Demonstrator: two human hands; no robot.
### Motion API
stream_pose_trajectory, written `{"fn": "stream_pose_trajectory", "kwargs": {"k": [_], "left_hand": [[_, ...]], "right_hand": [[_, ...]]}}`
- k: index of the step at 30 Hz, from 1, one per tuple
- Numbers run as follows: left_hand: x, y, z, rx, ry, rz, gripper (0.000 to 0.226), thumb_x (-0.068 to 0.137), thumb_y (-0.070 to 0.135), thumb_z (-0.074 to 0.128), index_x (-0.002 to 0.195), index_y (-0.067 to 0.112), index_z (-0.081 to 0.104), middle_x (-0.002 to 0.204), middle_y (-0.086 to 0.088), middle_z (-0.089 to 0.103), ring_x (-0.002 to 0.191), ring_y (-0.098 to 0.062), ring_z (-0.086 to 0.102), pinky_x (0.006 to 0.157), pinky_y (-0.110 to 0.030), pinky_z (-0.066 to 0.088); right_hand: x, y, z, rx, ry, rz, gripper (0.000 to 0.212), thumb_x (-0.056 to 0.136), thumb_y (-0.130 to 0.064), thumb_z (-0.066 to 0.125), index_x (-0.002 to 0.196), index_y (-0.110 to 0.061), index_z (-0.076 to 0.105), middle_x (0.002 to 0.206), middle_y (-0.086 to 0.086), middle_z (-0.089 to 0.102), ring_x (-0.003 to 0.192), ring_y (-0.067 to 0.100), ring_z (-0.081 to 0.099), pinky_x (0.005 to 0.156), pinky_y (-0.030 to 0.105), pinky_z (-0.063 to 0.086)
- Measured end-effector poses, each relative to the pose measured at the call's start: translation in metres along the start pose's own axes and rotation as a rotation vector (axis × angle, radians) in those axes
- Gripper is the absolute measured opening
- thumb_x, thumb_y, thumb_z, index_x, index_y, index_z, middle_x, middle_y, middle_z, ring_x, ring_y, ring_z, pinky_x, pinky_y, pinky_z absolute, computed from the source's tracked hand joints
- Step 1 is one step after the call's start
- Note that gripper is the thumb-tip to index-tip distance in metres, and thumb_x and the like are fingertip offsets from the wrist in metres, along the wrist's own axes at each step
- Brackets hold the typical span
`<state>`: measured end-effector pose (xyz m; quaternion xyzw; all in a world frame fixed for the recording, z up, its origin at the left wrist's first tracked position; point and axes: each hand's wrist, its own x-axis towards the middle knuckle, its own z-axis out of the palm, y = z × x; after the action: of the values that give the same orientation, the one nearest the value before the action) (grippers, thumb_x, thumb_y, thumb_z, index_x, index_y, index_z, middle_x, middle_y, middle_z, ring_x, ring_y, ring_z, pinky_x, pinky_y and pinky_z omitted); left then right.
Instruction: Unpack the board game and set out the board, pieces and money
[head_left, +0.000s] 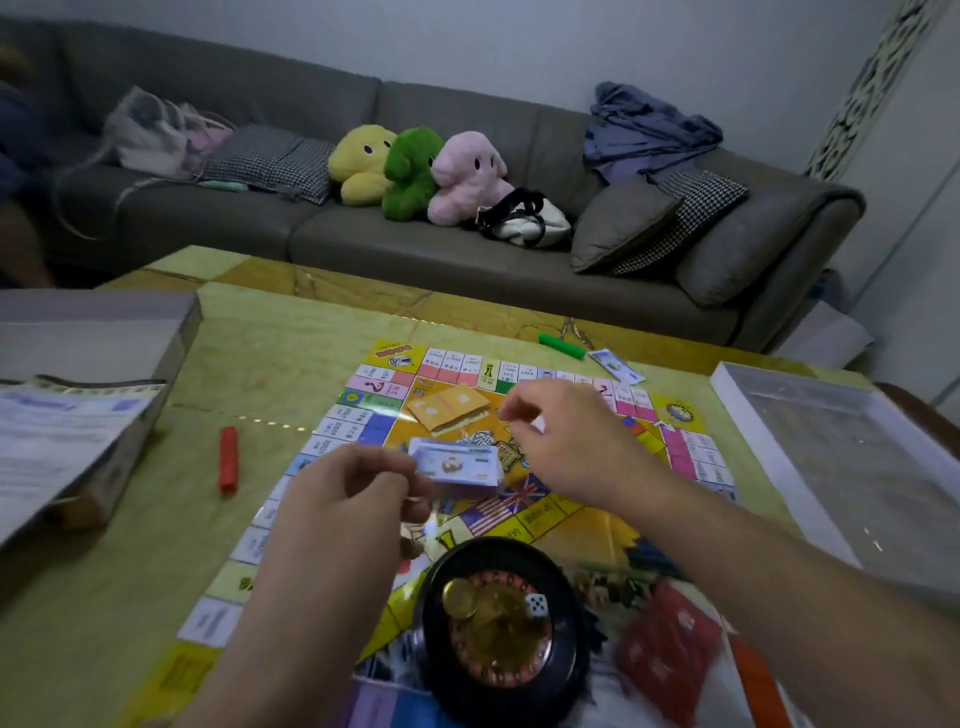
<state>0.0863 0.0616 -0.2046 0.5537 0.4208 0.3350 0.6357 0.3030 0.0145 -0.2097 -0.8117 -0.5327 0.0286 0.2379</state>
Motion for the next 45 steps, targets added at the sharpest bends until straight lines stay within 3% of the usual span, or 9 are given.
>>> {"fn": "stream_pose_trajectory", "kwargs": {"k": [5,12,22,29,34,38,40,42,45], "left_hand": [[-0.009,0.013,-0.022,-0.058,0.017,-0.107,0.020,0.098,-0.006,0.053,0.090,0.001,0.070,0.081,-0.018,0.074,0.067,-0.027,0.066,0.051,-0.034,0.053],[-0.018,0.014,-0.038,-0.079,-0.013,-0.177,0.018,0.097,-0.004,0.057,0.087,0.002,0.070,0.077,-0.015,0.074,0.067,-0.029,0.064,0.058,-0.035,0.052],[-0.013,0.019,-0.031,-0.053,-0.067,-0.228,0.015,0.099,-0.003,0.058,0.091,-0.001,0.070,0.077,-0.016,0.072,0.067,-0.027,0.062,0.061,-0.036,0.052],[-0.011,0.018,-0.027,-0.018,-0.074,-0.251,0.015,0.098,-0.004,0.058,0.092,-0.002,0.071,0.080,-0.018,0.073,0.070,-0.029,0.065,0.082,-0.054,0.060],[-0.009,0.013,-0.025,-0.049,-0.089,-0.257,0.014,0.098,-0.004,0.058,0.090,-0.004,0.070,0.082,-0.020,0.072,0.069,-0.031,0.067,0.067,-0.044,0.061],[-0.008,0.012,-0.019,-0.296,-0.126,-0.377,0.028,0.100,0.020,0.067,0.094,-0.008,0.067,0.093,-0.027,0.077,0.084,-0.039,0.078,0.073,-0.046,0.064],[-0.008,0.009,-0.019,-0.353,-0.143,-0.395,0.036,0.099,0.026,0.067,0.083,-0.005,0.073,0.089,-0.024,0.077,0.076,-0.033,0.078,0.078,-0.047,0.063],[-0.006,0.005,-0.021,-0.252,-0.105,-0.344,0.023,0.098,0.010,0.063,0.083,-0.004,0.072,0.090,-0.026,0.073,0.070,-0.031,0.075,0.079,-0.050,0.064],[-0.001,0.007,-0.027,-0.095,0.036,-0.286,0.007,0.098,-0.002,0.058,0.092,-0.004,0.060,0.102,-0.028,0.072,0.084,-0.038,0.076,0.071,-0.050,0.066]], "right_hand": [[-0.020,-0.055,0.035,-0.346,-0.164,-0.212,0.032,0.101,-0.046,0.058,0.115,-0.022,0.072,0.116,0.001,0.061,0.110,0.021,0.052,0.092,0.042,0.051],[-0.021,-0.056,0.055,-0.520,-0.087,-0.259,0.017,0.093,-0.019,0.060,0.103,-0.017,0.074,0.094,0.002,0.061,0.089,0.025,0.056,0.068,0.038,0.050],[-0.017,-0.055,0.050,-0.382,-0.049,-0.195,0.020,0.097,-0.020,0.058,0.103,-0.021,0.077,0.096,-0.001,0.065,0.090,0.019,0.058,0.073,0.039,0.056],[-0.022,-0.038,0.052,-0.163,0.115,-0.177,0.019,0.096,-0.023,0.061,0.095,-0.018,0.079,0.092,-0.002,0.072,0.087,0.016,0.062,0.074,0.042,0.057],[-0.024,-0.037,0.047,-0.154,0.158,-0.185,0.015,0.094,-0.019,0.067,0.091,-0.016,0.081,0.091,-0.001,0.074,0.086,0.017,0.064,0.074,0.045,0.058],[-0.047,-0.059,0.026,-0.157,0.362,-0.343,0.011,0.094,-0.015,0.070,0.086,-0.016,0.077,0.085,-0.001,0.072,0.082,0.019,0.064,0.073,0.041,0.054],[-0.065,-0.076,0.022,-0.120,0.283,-0.455,0.011,0.095,-0.016,0.069,0.086,-0.016,0.075,0.085,-0.002,0.070,0.083,0.020,0.061,0.077,0.039,0.048],[-0.077,-0.084,0.021,-0.042,0.157,-0.513,0.008,0.095,-0.019,0.070,0.091,-0.017,0.077,0.088,-0.004,0.071,0.086,0.018,0.060,0.080,0.034,0.045],[-0.071,-0.075,0.015,0.110,0.183,-0.331,0.015,0.096,-0.018,0.066,0.098,-0.018,0.081,0.095,-0.008,0.075,0.093,0.010,0.063,0.085,0.032,0.051]]}}
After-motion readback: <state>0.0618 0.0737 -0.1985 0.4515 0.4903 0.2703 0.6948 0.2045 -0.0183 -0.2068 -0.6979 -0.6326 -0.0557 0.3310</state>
